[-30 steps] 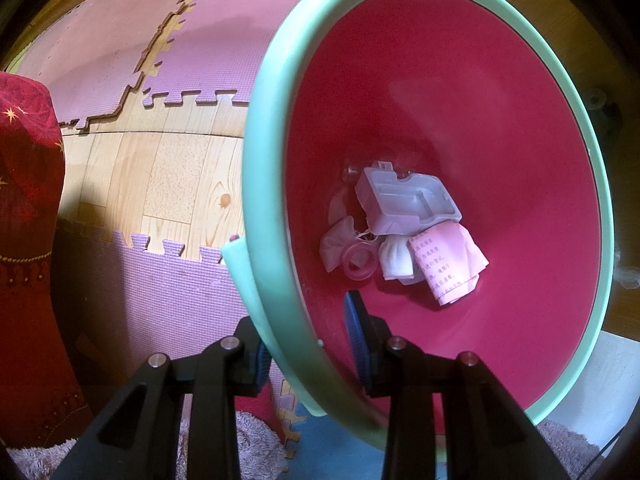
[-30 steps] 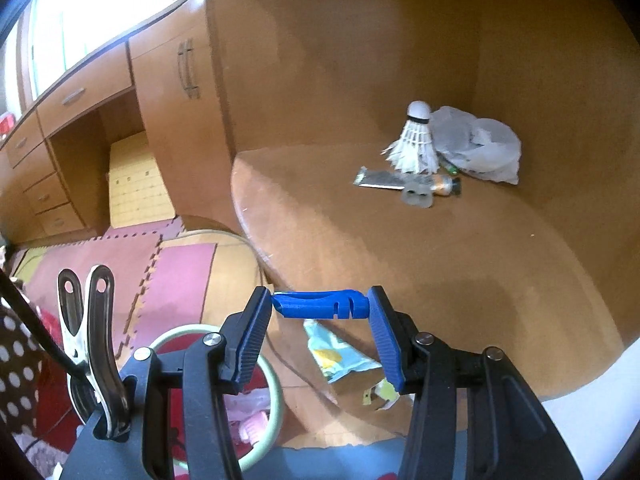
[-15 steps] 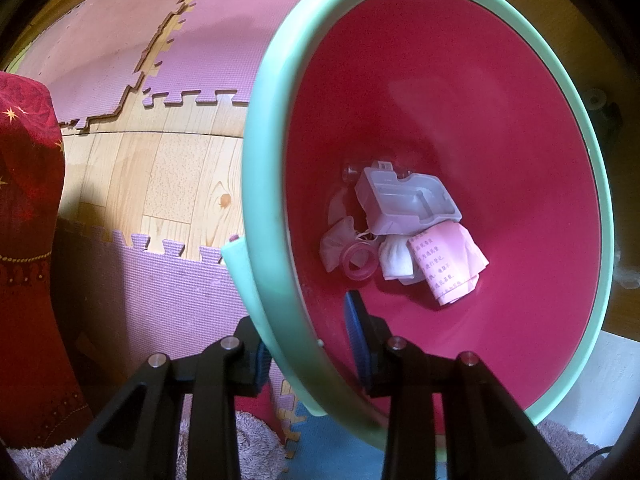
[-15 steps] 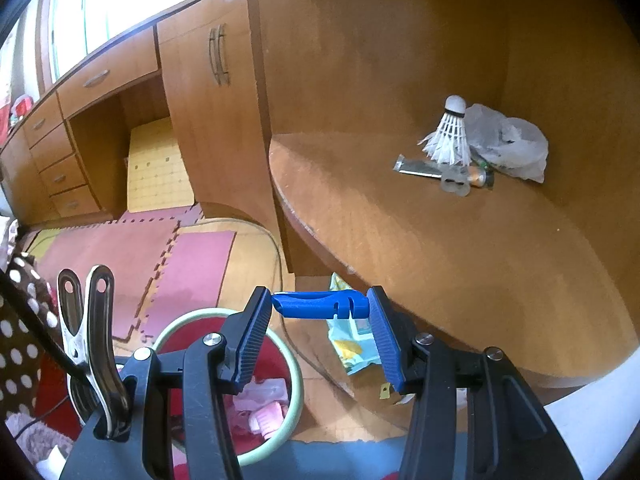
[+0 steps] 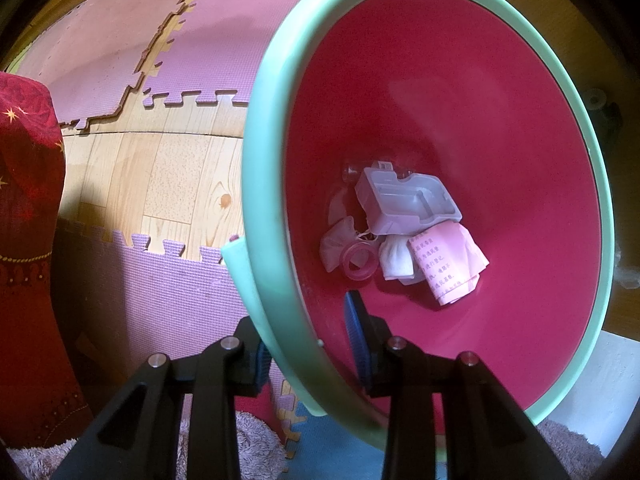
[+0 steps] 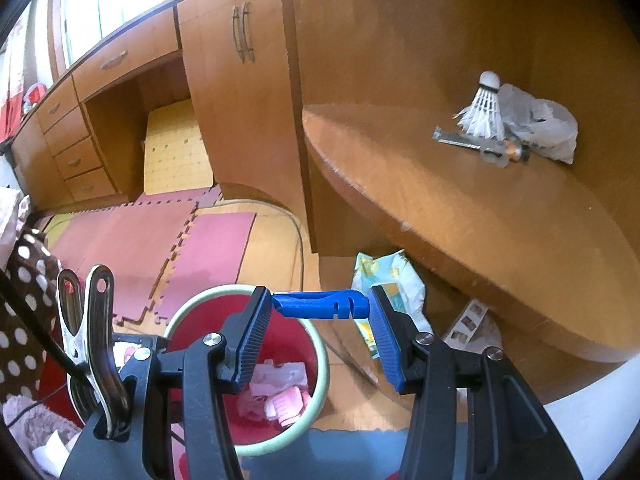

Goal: Collect trash
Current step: 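Lift the blue stick with the right tool and carry it over the bucket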

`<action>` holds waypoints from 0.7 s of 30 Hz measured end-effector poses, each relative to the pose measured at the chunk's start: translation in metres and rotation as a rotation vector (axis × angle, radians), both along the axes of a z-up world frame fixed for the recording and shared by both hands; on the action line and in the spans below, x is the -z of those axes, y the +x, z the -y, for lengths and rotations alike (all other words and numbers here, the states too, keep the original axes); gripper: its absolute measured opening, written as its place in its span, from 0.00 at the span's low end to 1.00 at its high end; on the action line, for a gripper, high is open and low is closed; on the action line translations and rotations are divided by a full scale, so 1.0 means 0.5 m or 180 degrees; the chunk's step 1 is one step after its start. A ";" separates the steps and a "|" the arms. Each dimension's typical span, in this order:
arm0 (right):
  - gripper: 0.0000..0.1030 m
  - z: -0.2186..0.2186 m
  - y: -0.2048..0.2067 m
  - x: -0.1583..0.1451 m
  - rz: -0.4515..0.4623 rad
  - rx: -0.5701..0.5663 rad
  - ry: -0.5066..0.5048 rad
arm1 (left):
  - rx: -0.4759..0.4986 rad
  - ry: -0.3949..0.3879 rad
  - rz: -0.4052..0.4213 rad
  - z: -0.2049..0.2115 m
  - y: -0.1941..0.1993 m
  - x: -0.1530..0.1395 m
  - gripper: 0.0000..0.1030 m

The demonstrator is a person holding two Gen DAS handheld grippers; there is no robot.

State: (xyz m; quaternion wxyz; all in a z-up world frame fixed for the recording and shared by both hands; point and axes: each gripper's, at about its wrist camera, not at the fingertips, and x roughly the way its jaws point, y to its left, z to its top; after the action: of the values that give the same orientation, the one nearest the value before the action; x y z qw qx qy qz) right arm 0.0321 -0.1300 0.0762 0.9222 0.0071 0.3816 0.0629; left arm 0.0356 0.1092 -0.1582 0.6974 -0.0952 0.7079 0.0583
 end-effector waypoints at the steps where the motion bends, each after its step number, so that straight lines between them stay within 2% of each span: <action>1: 0.49 -0.003 0.000 0.004 -0.0012 -0.0015 0.0000 | 0.0000 0.0000 0.0000 0.000 0.000 0.000 0.34; 21: 0.49 -0.083 -0.007 0.080 -0.0243 -0.0419 -0.0106 | -0.0001 -0.0001 0.0001 0.000 0.000 0.000 0.34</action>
State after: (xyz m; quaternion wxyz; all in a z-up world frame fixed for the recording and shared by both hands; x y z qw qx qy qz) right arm 0.0285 -0.0885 0.0361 0.9008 -0.0310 0.4170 0.1168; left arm 0.0354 0.1092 -0.1582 0.6975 -0.0955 0.7078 0.0583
